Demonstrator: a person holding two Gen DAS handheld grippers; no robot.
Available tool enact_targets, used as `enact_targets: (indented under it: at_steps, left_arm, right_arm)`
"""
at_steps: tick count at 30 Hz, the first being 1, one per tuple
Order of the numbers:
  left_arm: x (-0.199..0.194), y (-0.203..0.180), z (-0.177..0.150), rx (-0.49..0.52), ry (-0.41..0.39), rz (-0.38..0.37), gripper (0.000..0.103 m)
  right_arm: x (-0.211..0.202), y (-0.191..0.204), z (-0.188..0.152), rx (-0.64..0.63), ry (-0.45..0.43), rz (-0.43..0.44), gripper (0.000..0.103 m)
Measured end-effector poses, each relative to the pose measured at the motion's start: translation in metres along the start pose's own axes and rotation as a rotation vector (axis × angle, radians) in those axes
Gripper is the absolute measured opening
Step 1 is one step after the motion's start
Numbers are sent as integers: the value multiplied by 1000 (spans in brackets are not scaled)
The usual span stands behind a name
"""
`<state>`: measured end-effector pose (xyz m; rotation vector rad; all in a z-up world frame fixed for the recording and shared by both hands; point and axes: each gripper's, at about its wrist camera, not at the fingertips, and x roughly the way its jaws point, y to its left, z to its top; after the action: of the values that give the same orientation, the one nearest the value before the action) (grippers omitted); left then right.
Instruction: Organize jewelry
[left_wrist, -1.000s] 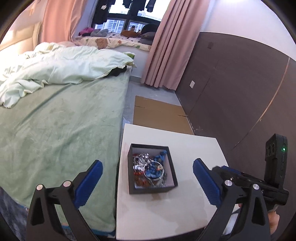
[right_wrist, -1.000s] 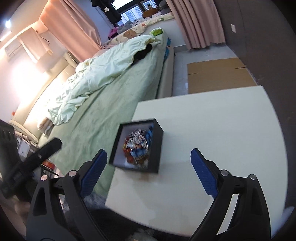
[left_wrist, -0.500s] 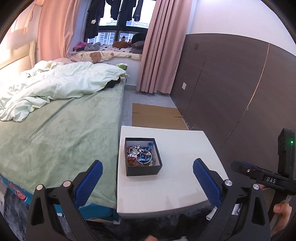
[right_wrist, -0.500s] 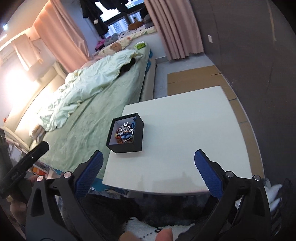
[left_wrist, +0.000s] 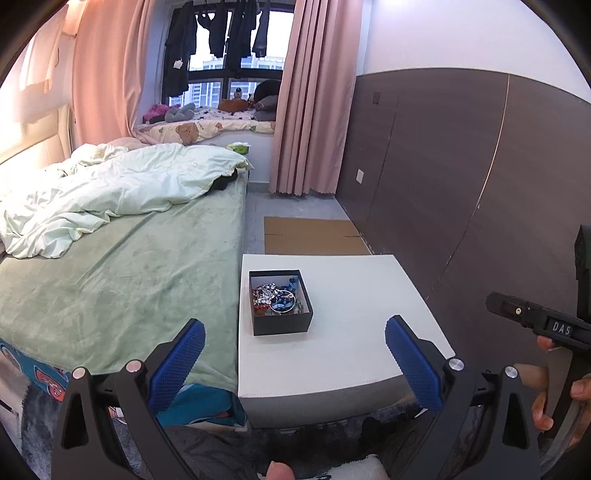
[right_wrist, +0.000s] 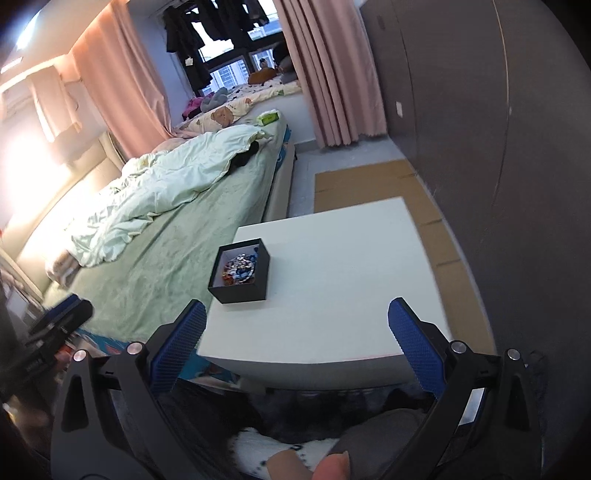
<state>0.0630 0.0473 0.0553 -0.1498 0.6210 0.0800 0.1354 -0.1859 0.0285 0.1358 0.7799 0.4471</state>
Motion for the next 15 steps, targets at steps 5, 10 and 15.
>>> enact_targets:
  at_steps: [5,10,15]
  left_arm:
    - [-26,-5,-4,35,-38,34,95]
    - [-49,-9,-10,76,-63,57,95]
    - [-60,-7,-18,89,-71,77,95]
  right_arm:
    - [-16,10,-16,-80,-23,-34,98]
    - [-26,3,-26,-55,-22,-35,98]
    - [-33,1,-33,-66,-34,-51,98]
